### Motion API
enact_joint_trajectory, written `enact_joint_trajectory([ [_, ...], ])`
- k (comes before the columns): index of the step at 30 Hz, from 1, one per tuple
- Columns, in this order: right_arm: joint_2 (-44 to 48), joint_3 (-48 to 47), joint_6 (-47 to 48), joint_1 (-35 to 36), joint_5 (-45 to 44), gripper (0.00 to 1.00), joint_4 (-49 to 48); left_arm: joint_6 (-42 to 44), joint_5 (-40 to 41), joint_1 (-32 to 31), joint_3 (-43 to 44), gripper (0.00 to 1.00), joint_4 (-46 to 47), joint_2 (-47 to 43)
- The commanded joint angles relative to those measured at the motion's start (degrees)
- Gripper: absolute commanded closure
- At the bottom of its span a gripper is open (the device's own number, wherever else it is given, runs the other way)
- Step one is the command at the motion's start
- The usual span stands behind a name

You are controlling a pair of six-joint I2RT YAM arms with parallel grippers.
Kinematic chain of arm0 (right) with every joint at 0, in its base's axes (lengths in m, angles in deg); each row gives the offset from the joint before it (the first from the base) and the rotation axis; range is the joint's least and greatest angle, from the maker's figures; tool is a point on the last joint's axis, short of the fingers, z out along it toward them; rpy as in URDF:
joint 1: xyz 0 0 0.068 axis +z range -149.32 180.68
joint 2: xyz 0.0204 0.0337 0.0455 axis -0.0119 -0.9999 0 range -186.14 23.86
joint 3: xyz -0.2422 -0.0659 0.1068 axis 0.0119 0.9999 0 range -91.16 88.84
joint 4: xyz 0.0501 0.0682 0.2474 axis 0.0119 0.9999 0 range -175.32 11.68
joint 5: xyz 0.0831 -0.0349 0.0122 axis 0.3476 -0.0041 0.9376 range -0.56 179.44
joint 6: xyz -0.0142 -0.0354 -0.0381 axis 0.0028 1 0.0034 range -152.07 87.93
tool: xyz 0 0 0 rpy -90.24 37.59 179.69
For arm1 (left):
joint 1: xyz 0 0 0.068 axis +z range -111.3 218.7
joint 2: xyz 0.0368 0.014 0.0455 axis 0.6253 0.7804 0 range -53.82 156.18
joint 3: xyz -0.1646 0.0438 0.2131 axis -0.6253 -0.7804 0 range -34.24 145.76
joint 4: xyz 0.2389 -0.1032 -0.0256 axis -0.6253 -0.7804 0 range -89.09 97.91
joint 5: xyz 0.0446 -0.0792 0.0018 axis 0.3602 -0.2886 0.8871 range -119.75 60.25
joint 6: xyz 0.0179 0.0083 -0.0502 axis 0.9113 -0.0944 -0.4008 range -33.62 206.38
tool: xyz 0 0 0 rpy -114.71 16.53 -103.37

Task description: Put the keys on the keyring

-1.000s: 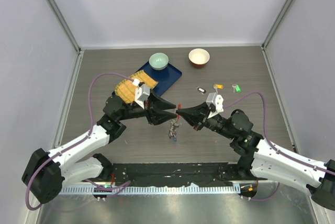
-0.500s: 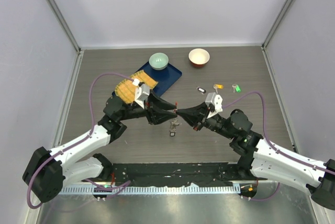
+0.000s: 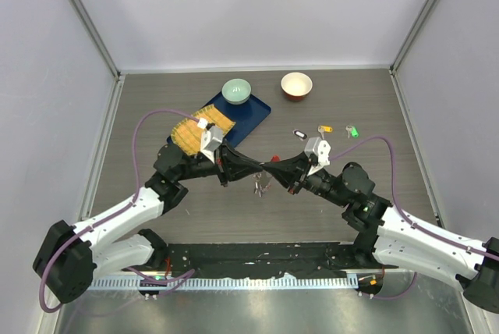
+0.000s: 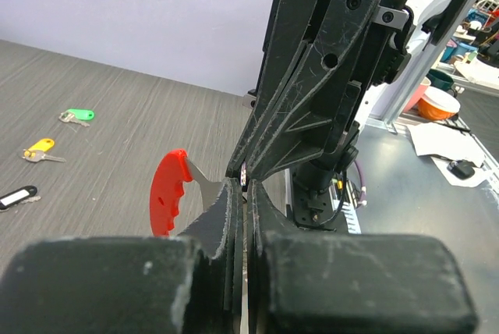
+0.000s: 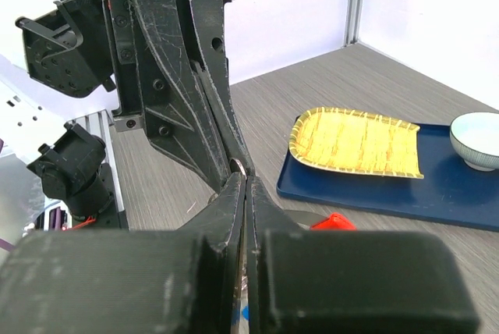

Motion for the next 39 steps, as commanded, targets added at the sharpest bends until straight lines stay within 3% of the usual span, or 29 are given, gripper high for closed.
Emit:
enact_joint_trajectory([
  [1,1.1,-4.9,-0.6,0.2,-0.8,0.99,-1.7,2.2,1.6,0.5,-0.2,1.00,-2.7,-1.6],
  [7,1.0,-8.8,0.9,0.2,-1.8,0.93,10.0,8.6,6.6,0.7,0.9,1.00,-12.6,-5.3],
  [8,0.9,-9.7,1.6,0.2,-2.3,0.80,12.2,9.7,9.0,0.7,1.5,1.00,-14.9,-5.6],
  [11,-0.2,-14.2,3.9,0.2,-4.0,0.63,21.7,14.4,12.6,0.6,4.9,1.00,-24.5,-6.4],
  [15,-2.3,-20.9,7.4,0.1,-3.8,0.52,33.4,18.5,14.9,0.5,10.0,1.00,-37.9,-6.1],
  [20,-9.1,-27.4,14.4,0.1,0.7,0.49,42.4,22.3,14.7,-0.2,16.3,1.00,-47.5,-5.1],
  [24,-12.4,-30.5,20.1,0.0,0.4,0.49,45.2,27.2,14.9,-0.7,22.5,1.00,-61.0,-4.5],
  [29,-15.2,-32.2,25.0,-1.8,5.7,0.48,44.1,33.9,16.0,-0.7,28.3,1.00,-74.4,-4.8],
  [39,-21.1,-33.5,26.3,-3.3,17.8,0.51,38.2,41.0,16.2,-0.7,34.9,1.00,-85.7,-2.7],
])
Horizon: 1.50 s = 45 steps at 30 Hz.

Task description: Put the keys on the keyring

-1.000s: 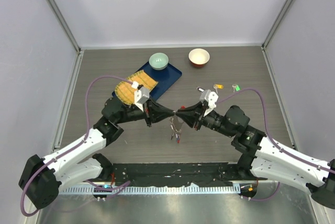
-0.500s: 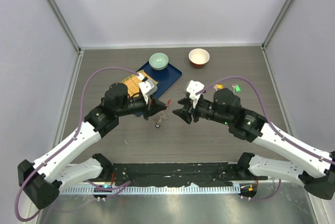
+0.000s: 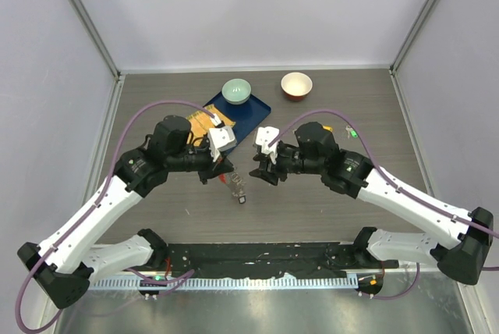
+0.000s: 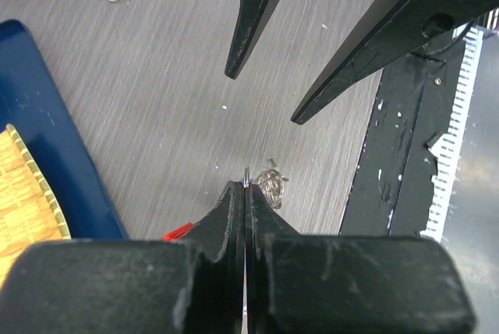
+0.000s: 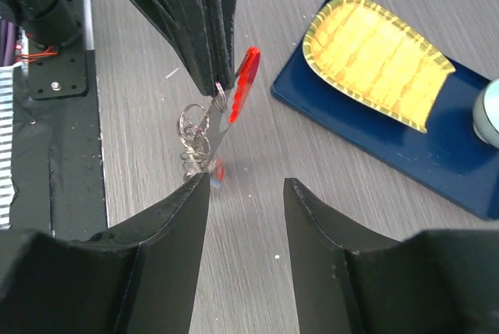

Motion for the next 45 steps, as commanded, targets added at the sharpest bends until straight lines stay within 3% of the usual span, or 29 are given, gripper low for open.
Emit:
enact_joint_trajectory([
  [1,-1.4,-2.8,1.2,-0.8,7.8,0.51,-5.8,3.9,-0.5,-0.2,3.9,1.00,-5.3,0.7],
  [15,-5.6,-1.0,-2.1,-3.2,17.9,0.58,-16.2,1.8,-5.1,-0.2,4.7,1.00,-2.2,1.2],
  [34,-8.0,-0.7,-3.3,-3.7,24.3,0.71,-16.1,-0.3,-5.7,-0.2,4.2,1.00,0.1,1.3],
  [40,-9.0,-0.7,-3.3,-3.7,24.4,0.84,-16.0,-0.3,-6.2,-0.2,4.4,1.00,0.3,1.0],
  [45,-9.2,-0.8,-2.9,-3.7,25.3,0.86,-15.3,-0.4,-6.1,-0.2,4.2,1.00,0.5,0.6],
])
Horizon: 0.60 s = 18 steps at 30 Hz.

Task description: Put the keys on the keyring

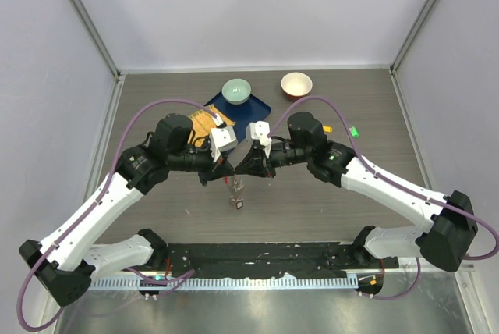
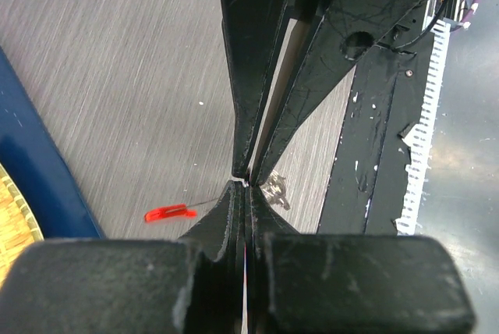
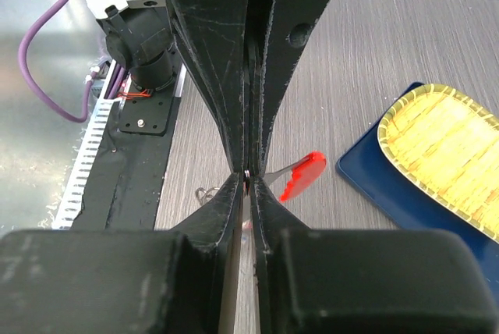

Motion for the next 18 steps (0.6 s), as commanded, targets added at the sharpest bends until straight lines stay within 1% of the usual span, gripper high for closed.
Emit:
enact_joint_trajectory([
  [1,-0.7,-0.6,0.1,0.0,1.2,0.86,-1.3,-1.0,-2.3,-0.2,2.1,1.00,4.5,-1.1],
  [9,-1.0,-1.0,0.6,0.0,3.5,0.86,-0.2,-0.9,-1.4,-0.2,1.5,1.00,4.8,-2.1],
  [18,-0.9,-1.0,1.5,0.1,3.6,0.83,1.5,-0.6,-0.2,-0.2,1.3,1.00,4.8,-2.6],
])
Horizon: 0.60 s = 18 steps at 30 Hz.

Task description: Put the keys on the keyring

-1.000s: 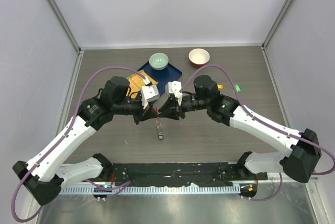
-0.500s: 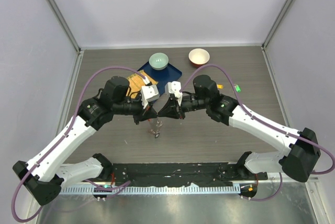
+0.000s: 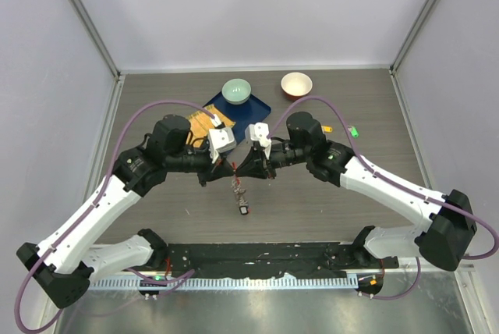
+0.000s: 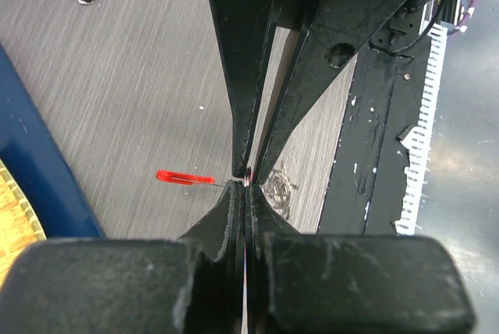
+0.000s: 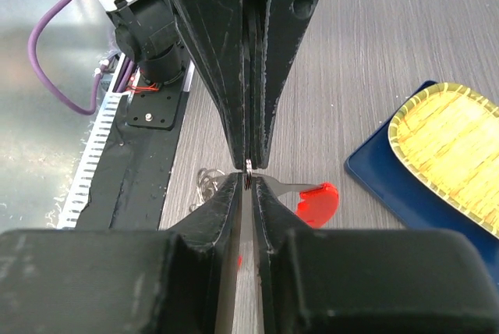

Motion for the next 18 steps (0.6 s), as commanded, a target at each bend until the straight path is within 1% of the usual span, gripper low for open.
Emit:
enact_joint_trajectory([
  [1,-0.5,-1.1,0.8,0.2,1.7,0.83,0.9,-0.4,-0.6,-0.2,1.3,1.00,4.9,-1.5],
  [7,-0.8,-1.7,0.8,0.2,2.5,0.84,1.0,-0.9,-2.3,-0.2,1.3,1.00,5.3,-0.9],
  [18,0.4,-2.0,0.2,0.2,3.3,0.85,0.2,-1.0,-2.9,-0.2,1.4,1.00,4.7,0.7],
])
